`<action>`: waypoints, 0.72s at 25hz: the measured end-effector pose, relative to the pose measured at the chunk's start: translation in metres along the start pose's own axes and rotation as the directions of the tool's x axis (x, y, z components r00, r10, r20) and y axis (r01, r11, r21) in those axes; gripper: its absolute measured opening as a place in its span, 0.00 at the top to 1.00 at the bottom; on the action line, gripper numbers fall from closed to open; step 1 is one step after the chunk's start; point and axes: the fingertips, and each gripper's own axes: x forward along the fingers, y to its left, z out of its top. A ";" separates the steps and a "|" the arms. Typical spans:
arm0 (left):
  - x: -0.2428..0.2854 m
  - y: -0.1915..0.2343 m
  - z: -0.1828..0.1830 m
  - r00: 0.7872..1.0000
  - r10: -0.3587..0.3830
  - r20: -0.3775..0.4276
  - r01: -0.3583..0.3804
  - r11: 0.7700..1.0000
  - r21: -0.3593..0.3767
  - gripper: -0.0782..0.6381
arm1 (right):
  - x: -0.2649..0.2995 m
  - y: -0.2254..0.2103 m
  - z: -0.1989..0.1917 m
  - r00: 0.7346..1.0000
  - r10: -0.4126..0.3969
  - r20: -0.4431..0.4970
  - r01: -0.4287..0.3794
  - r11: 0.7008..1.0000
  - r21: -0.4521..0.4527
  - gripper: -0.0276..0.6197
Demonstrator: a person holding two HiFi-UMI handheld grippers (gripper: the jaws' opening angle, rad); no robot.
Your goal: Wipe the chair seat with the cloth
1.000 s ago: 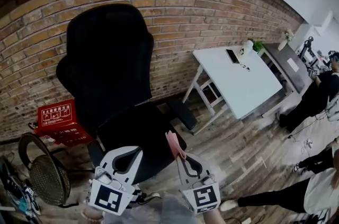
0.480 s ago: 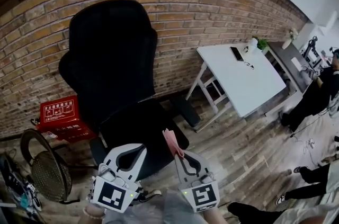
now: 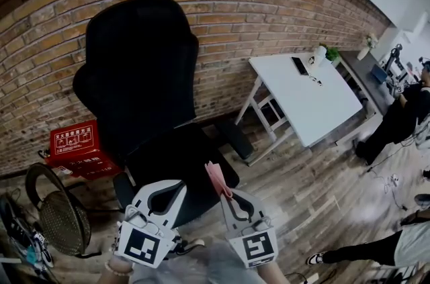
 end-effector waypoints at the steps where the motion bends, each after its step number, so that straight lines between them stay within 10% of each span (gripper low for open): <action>1: 0.000 0.000 0.000 1.000 -0.001 -0.001 0.001 1.000 0.000 0.87 | 0.000 0.000 0.000 1.000 0.001 -0.001 -0.001 1.000 -0.001 0.87; 18: 0.004 -0.001 -0.008 1.000 0.001 -0.005 -0.001 1.000 -0.016 0.87 | 0.007 0.006 -0.013 0.999 0.015 -0.047 -0.015 1.000 0.010 0.87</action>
